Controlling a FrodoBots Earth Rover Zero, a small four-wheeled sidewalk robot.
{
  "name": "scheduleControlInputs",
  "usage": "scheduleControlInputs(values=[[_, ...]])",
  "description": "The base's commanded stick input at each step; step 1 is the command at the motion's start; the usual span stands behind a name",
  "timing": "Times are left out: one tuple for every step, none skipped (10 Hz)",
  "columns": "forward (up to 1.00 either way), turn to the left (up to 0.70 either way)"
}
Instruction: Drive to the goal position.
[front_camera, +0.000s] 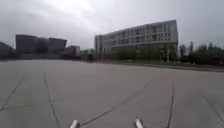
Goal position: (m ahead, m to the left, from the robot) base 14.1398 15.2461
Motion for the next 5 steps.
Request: scheduleControlInputs(values=[[1.0,0.38],[1.0,0.46],[1.0,0.24],[1.0,0.14],[1.0,0.28]])
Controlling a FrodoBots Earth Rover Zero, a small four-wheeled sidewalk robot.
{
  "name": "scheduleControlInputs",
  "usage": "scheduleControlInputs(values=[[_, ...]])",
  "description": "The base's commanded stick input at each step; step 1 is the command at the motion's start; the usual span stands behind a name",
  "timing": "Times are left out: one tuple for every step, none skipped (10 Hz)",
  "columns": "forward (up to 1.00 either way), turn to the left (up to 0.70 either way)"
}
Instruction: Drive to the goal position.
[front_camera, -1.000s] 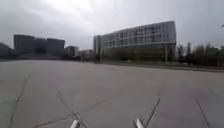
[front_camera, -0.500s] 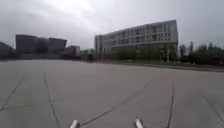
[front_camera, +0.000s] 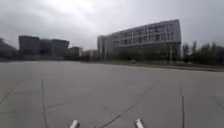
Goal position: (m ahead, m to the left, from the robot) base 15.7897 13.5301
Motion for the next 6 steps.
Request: scheduleControlInputs(values=[[1.0,0.43],[1.0,0.13],[1.0,0.46],[1.0,0.46],[1.0,0.29],[1.0,0.06]])
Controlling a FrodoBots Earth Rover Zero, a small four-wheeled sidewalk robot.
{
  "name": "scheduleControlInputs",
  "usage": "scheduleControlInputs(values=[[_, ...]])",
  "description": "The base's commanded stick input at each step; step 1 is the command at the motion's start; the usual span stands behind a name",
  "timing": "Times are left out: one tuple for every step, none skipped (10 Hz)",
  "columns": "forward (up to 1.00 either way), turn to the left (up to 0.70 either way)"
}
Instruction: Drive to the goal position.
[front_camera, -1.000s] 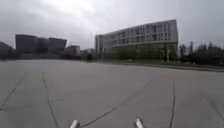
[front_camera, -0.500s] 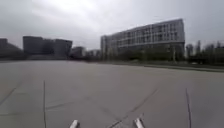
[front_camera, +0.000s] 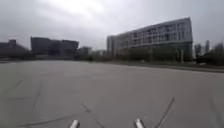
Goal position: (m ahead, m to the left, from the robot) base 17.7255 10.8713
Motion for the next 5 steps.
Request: scheduleControlInputs(values=[[1.0,0.06],[1.0,0.06],[1.0,0.3],[1.0,0.46],[1.0,0.46]])
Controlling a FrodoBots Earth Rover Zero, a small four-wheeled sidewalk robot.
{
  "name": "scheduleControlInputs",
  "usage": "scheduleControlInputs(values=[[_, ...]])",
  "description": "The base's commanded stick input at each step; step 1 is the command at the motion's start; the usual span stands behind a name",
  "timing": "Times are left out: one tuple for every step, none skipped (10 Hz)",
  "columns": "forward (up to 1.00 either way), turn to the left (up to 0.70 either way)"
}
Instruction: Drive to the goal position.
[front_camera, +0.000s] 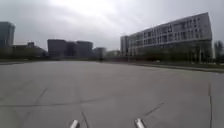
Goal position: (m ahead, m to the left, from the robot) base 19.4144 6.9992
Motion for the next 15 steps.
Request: scheduleControlInputs(values=[[1.0,0.46],[1.0,0.46],[1.0,0.46],[1.0,0.43],[1.0,0.28],[1.0,0.06],[1.0,0.06],[1.0,0.06],[1.0,0.06],[1.0,0.06],[1.0,0.06],[1.0,0.06],[1.0,0.06],[1.0,0.06],[1.0,0.06]])
